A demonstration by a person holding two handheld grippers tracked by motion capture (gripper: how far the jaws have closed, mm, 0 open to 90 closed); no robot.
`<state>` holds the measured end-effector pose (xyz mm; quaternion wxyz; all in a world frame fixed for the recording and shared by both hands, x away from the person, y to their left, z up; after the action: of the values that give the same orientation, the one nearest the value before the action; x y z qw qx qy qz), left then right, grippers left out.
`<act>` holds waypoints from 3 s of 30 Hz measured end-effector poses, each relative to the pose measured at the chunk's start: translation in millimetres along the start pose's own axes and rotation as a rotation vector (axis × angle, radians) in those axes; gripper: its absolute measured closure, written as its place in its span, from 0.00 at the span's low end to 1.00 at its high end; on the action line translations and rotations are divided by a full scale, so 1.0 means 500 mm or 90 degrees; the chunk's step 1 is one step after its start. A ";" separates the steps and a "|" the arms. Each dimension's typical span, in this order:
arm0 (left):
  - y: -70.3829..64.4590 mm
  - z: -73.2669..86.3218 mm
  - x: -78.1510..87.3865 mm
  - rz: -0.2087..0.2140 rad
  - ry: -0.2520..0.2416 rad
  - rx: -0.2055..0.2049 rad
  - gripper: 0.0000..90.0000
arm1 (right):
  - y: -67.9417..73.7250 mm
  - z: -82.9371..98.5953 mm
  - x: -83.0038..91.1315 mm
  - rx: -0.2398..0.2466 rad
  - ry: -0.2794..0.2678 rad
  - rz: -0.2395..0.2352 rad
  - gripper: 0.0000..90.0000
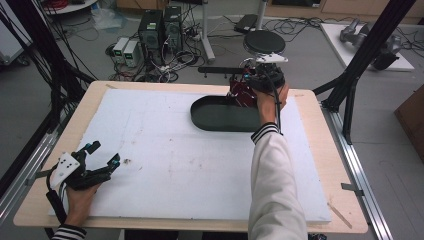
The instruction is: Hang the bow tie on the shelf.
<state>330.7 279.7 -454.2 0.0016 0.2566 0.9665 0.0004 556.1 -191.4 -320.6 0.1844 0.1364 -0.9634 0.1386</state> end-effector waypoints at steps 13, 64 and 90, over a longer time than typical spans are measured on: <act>0.000 0.000 0.000 0.001 0.001 -0.001 0.17 | -0.012 0.002 0.004 0.043 0.023 0.051 0.32; 0.001 0.000 0.001 -0.003 -0.004 0.003 0.17 | 0.000 0.000 0.126 -0.020 0.027 -0.126 0.13; 0.000 -0.001 0.002 -0.009 -0.008 -0.003 0.17 | 0.064 0.348 0.386 -0.086 -0.209 -0.120 0.13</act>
<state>329.9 280.0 -453.8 0.0081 0.2494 0.9684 0.0013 318.1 -257.7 -407.4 0.0454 0.2340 -0.9707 0.0315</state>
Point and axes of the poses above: each handheld gripper's, and its own axes: x roughly backward along the jaws, z roughly out of its underside, y roughly to its left, the point moved 7 cm from there along -x, roughly forward along the jaws
